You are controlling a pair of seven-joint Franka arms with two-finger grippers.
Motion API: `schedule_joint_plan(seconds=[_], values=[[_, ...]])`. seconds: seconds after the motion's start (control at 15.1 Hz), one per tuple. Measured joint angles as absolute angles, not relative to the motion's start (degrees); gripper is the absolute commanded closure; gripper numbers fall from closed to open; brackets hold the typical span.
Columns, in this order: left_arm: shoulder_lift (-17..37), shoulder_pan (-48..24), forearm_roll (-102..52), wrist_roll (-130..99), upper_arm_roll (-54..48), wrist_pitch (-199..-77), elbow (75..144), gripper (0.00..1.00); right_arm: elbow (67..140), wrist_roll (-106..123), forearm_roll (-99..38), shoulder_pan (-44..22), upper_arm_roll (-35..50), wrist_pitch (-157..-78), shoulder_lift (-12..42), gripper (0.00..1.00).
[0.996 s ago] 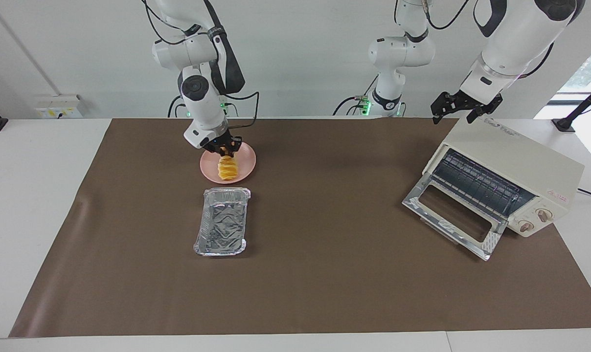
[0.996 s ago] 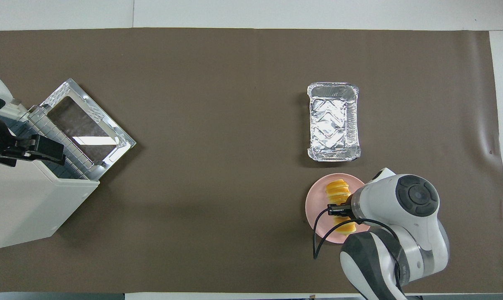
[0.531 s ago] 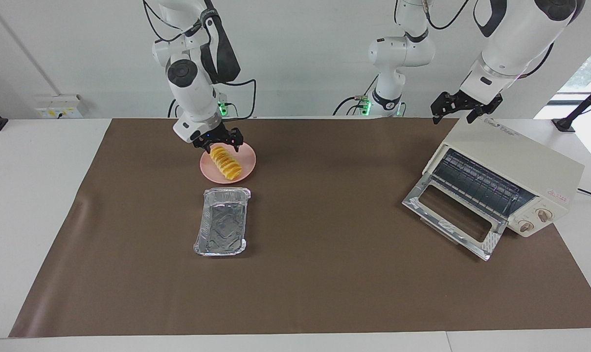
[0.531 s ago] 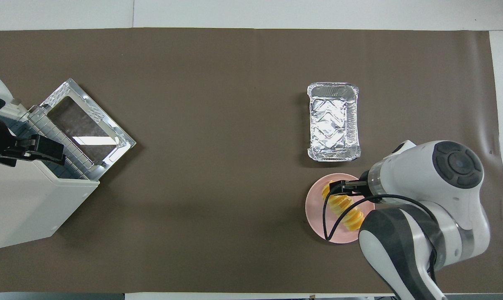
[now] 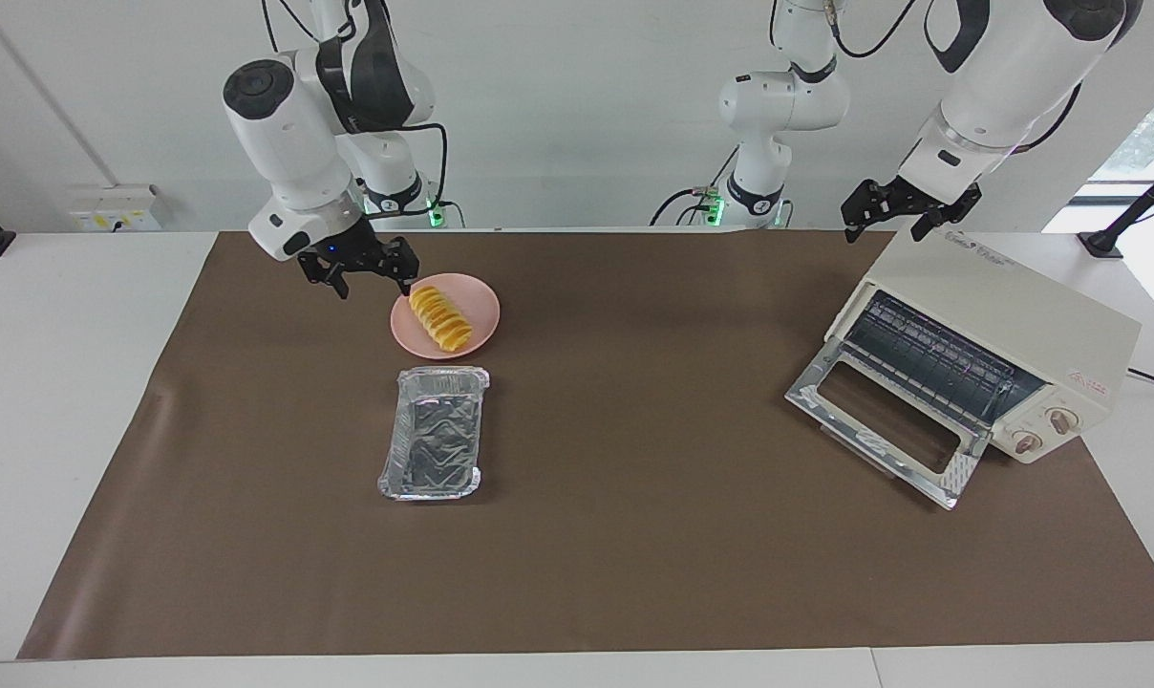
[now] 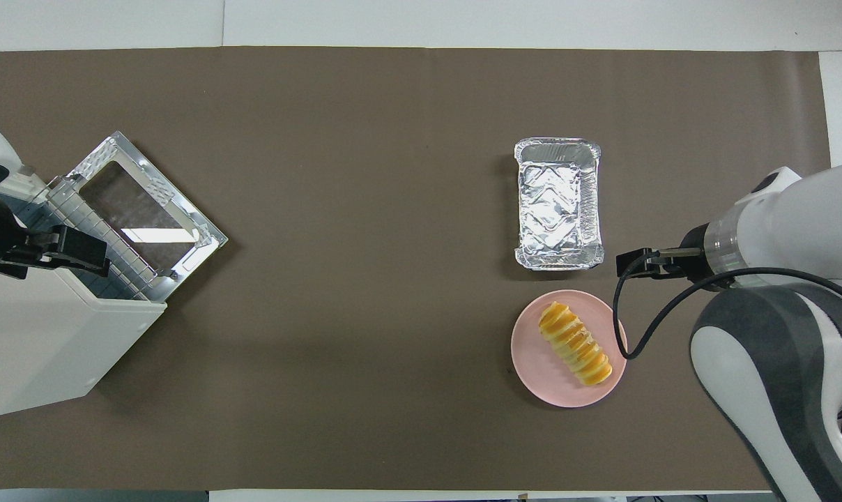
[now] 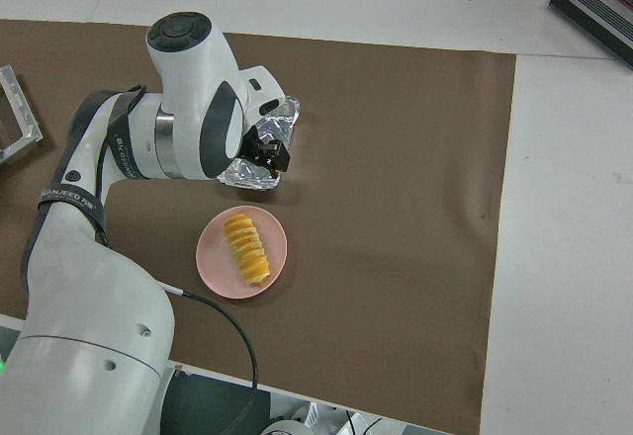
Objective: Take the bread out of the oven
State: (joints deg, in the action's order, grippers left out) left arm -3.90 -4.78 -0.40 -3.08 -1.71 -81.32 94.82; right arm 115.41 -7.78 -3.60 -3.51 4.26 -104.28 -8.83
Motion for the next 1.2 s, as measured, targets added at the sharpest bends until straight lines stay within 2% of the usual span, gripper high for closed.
schedule_joint_plan(seconds=[0.27, 0.46, 0.8, 1.2], values=[[-3.90, -4.78, -0.40, -3.08, -1.71, -81.32, 94.82, 0.00, 105.37, -7.23, -0.45, -2.99, 4.22, -93.64, -8.95, 0.00], [-3.90, -4.78, -0.40, -3.08, -1.71, -81.32, 94.82, 0.00, 101.17, -2.15, -0.35, -0.73, 4.16, -90.92, -7.76, 0.00], [-3.90, -4.78, -0.40, -3.08, -1.71, -81.32, 94.82, 0.00, 100.29, -0.52, -0.08, 0.80, 4.05, -90.85, -5.16, 0.00], [-3.90, -4.78, -0.40, -3.08, -1.71, -81.32, 94.82, 0.00, 100.26, -0.51, 0.08, 1.29, 4.01, -89.34, -5.13, 0.00]])
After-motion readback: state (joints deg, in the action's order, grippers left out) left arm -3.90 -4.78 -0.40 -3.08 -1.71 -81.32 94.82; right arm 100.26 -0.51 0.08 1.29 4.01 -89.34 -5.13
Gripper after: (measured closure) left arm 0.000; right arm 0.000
